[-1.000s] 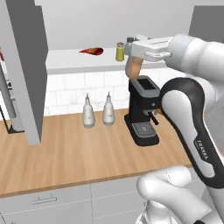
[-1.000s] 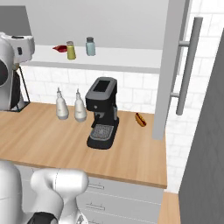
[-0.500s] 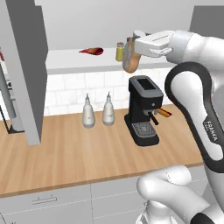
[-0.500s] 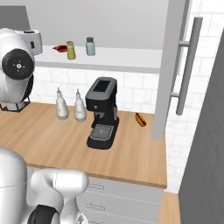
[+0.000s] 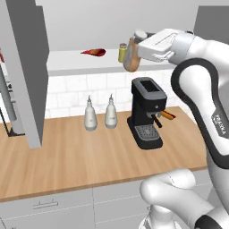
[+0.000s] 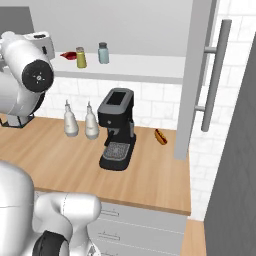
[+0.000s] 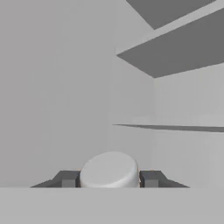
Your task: Put the shaker and condiment bottle from the counter next to their counterparts in the cabinet.
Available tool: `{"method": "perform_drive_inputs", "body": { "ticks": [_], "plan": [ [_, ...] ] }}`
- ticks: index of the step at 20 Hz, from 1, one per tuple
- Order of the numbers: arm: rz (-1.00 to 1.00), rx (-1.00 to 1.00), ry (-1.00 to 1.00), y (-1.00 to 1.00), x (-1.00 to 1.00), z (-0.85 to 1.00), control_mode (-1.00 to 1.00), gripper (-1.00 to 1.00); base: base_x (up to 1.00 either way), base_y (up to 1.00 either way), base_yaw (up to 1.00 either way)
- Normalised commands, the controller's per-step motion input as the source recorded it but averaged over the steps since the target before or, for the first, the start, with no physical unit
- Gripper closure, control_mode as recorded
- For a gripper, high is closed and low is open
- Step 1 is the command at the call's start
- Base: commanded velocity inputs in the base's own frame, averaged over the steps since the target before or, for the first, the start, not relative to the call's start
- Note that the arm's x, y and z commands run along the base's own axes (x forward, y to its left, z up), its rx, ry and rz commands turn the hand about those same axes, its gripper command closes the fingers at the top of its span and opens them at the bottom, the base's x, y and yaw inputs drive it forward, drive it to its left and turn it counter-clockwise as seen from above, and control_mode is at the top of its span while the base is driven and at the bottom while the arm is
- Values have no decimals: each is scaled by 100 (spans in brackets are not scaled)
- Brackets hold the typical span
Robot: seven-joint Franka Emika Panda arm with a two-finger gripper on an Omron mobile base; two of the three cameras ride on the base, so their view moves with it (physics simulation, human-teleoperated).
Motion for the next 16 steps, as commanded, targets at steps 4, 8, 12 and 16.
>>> {"method": "perform_drive_inputs", "body": {
  "ticks": [4, 8, 12, 16],
  "plan": [
    [2, -15, -13, 0, 5, 6, -100, 100, 0, 0, 0],
    [-2, -8, 11, 0, 19, 0, -100, 100, 0, 0, 0],
    [-2, 0, 13, 0, 16, 2, -100, 100, 0, 0, 0],
    [0, -1, 1, 0, 4, -15, -100, 100, 0, 0, 0]
  ]
}}
